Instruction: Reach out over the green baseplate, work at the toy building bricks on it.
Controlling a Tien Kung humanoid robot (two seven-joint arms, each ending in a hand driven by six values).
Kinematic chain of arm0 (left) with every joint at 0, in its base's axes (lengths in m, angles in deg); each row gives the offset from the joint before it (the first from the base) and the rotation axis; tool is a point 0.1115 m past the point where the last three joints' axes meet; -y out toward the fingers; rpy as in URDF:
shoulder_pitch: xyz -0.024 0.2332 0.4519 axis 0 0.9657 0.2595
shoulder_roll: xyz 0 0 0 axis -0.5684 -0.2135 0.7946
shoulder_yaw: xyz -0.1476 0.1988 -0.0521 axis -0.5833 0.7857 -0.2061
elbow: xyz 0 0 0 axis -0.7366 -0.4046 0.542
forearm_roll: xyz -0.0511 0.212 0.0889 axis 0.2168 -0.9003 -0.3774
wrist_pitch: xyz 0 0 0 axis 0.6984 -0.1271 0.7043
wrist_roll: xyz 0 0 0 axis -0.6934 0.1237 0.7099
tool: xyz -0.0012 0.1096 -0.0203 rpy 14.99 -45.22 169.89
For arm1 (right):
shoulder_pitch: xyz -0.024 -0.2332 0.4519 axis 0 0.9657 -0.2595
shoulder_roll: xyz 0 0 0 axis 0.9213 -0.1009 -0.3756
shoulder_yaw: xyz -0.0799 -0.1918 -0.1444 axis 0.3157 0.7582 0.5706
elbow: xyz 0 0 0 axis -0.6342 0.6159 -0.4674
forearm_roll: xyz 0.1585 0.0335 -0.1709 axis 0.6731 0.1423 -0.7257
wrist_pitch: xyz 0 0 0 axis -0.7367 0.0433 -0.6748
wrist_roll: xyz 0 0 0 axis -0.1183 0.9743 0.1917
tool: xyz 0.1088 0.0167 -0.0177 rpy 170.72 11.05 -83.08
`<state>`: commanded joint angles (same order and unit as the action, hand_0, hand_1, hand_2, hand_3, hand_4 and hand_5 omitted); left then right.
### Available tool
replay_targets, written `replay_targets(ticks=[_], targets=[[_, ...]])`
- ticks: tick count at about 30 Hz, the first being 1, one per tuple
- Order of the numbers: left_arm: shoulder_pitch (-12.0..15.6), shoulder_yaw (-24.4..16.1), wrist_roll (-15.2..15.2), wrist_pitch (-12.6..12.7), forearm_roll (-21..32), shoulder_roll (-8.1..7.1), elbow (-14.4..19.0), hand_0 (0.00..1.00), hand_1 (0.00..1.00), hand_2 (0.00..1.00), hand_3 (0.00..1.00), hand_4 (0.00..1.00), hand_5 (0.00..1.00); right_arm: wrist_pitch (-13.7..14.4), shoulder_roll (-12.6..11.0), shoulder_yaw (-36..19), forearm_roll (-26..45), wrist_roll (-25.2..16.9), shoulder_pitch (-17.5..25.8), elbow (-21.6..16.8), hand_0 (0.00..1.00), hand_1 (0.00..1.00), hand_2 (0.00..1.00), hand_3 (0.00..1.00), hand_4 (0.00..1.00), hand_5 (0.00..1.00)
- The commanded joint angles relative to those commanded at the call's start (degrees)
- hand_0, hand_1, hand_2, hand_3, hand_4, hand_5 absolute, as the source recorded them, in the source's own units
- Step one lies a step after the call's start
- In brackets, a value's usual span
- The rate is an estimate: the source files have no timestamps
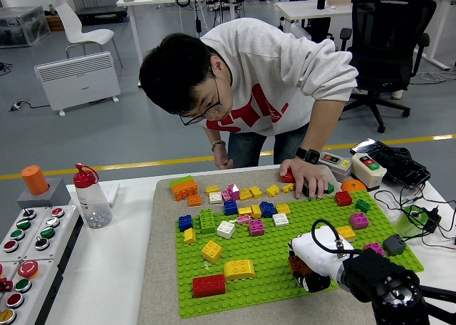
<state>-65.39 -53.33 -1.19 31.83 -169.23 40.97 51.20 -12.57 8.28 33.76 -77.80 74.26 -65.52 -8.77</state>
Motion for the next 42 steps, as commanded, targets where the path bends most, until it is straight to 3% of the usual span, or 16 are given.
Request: replay_targets(ticks=[13,42], targets=[[-0.05,0.02,-0.02,0.0,0.06,-0.02,0.0,0.653,0.69,0.666,0.561,0.282,0.998,0.33,-0.49,-1.57,2.02,0.0,1.41,0.31,0.629,0.713,0.763,0.522,0.501,0.243],[-0.25,-0.1,-0.08,0.11,-0.07,0.01,0.0,0.652,0.691,0.669,0.561,0.282,0.998,-0.43,-1.81,-1.51,2.89,0.0,1.94,-2.84,0.624,0.709,0.762,0.521,0.496,0.24]])
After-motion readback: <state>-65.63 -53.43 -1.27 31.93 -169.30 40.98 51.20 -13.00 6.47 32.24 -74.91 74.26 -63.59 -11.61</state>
